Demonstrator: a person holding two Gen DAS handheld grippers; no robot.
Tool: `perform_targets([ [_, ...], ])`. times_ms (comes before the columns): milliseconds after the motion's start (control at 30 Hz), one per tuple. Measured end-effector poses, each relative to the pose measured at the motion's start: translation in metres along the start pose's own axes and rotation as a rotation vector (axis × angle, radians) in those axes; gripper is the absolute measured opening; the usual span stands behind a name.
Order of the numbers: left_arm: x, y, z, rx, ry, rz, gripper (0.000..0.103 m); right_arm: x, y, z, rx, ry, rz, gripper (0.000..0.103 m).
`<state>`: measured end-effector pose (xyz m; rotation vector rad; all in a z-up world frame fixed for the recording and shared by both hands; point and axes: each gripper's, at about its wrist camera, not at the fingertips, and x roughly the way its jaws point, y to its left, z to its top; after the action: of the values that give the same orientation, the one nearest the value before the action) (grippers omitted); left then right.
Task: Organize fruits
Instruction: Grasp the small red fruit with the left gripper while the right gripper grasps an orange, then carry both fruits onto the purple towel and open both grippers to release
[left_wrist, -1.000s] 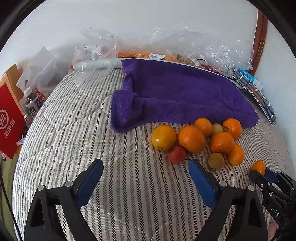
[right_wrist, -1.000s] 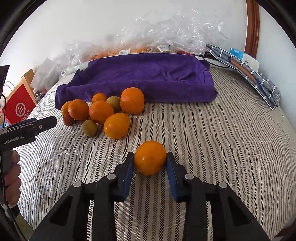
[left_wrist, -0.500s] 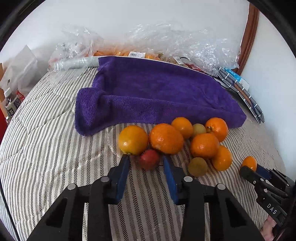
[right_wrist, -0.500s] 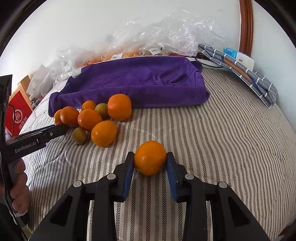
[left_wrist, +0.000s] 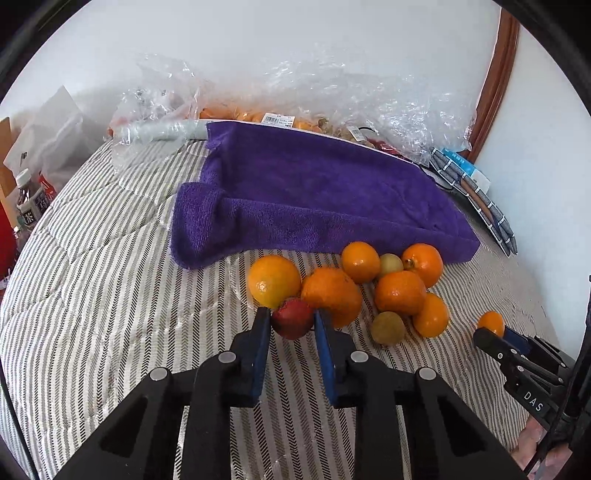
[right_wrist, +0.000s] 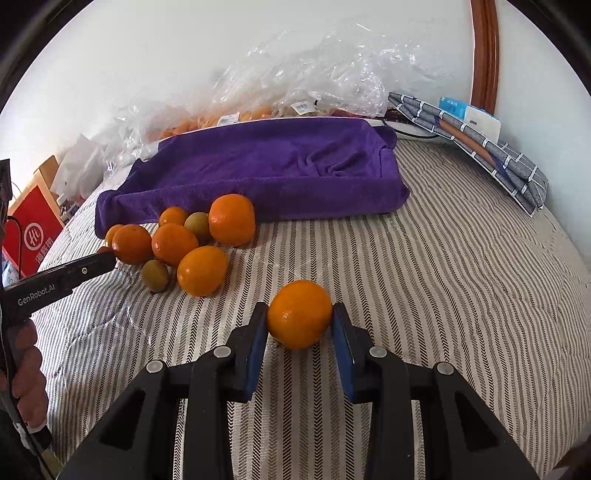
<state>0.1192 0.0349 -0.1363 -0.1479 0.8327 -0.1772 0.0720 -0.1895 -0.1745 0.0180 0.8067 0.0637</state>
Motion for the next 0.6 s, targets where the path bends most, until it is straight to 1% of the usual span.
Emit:
perform_targets([
  [133, -0.007, 0.002, 0.001, -0.002, -0.005, 0.005, 0.024, -0.007, -0.004, 0.006, 0.009, -0.013, 0.009, 0.034],
  [267, -0.003, 0.004, -0.002, -0.023, 0.031, -0.010, 0.024, -0.010, -0.004, 0.010, 0.003, -0.018, -0.004, 0.034],
  [333, -0.003, 0.004, -0.003, -0.028, 0.026, -0.019, 0.024, -0.009, -0.004, 0.010, 0.005, -0.010, -0.005, 0.034],
  [433, -0.002, 0.004, -0.004, -0.032, 0.014, -0.005, 0.024, -0.009, -0.002, 0.008, -0.001, -0.007, -0.004, 0.034],
  [533, 0.000, 0.004, -0.003, -0.029, 0.016, -0.003, 0.024, -0.009, 0.001, 0.006, -0.007, -0.004, 0.000, 0.034],
  [600, 0.004, 0.005, -0.004, -0.031, 0.031, -0.009, 0.024, -0.009, 0.002, 0.006, -0.013, -0.005, 0.001, 0.034],
])
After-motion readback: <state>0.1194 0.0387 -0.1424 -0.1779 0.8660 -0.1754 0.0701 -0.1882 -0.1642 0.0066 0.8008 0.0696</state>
